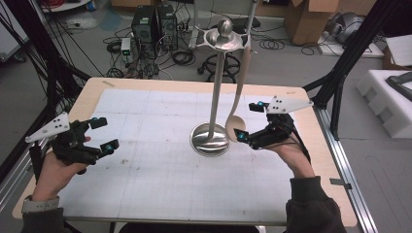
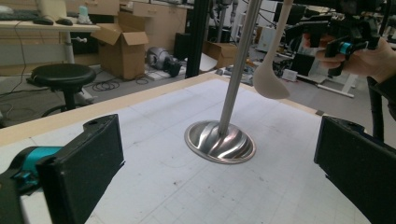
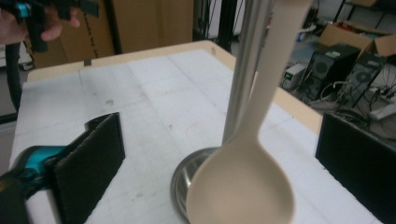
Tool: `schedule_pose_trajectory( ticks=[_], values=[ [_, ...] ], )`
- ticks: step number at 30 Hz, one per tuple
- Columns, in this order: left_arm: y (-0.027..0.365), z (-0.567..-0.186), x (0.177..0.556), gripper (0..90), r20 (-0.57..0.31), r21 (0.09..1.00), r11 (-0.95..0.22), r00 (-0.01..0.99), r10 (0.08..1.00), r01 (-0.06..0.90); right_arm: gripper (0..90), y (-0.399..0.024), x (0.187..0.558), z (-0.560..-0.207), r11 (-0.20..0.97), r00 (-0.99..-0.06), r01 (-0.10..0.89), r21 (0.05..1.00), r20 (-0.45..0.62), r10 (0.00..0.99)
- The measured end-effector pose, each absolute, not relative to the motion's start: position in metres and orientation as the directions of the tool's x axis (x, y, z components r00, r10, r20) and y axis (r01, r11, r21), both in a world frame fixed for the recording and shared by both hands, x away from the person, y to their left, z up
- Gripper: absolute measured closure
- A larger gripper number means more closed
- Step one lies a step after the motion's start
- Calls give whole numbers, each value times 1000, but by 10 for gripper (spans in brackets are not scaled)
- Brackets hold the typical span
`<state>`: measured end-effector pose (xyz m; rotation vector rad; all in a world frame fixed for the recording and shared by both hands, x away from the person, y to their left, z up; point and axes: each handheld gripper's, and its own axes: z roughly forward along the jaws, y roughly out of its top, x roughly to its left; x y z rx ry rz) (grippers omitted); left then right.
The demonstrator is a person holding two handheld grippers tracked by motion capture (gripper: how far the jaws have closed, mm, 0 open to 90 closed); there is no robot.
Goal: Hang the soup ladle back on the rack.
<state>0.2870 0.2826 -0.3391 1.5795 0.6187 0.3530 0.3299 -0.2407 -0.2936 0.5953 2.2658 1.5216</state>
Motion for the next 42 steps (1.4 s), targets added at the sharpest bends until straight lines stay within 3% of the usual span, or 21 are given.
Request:
schedule_pose_trajectory(
  ticks=[2,14,21,24,42],
  values=[
    [280,-339,286,17,-133,984,-18,810,571,175,2,-243,324,-297,340,-843,127,932,-80,532],
    [281,-340,284,18,-122,988,-9,812,570,155,2,-274,302,-317,235,-823,160,959,-2,568],
    [279,-339,282,18,-108,990,-11,827,552,137,3,-297,287,-347,169,-805,181,969,47,592],
    [278,-340,283,18,-99,991,-22,827,554,133,3,-306,286,-354,193,-791,203,960,45,610],
    [279,-360,294,18,-129,983,-30,805,579,179,3,-364,284,-377,79,-729,240,968,126,673]
  ],
)
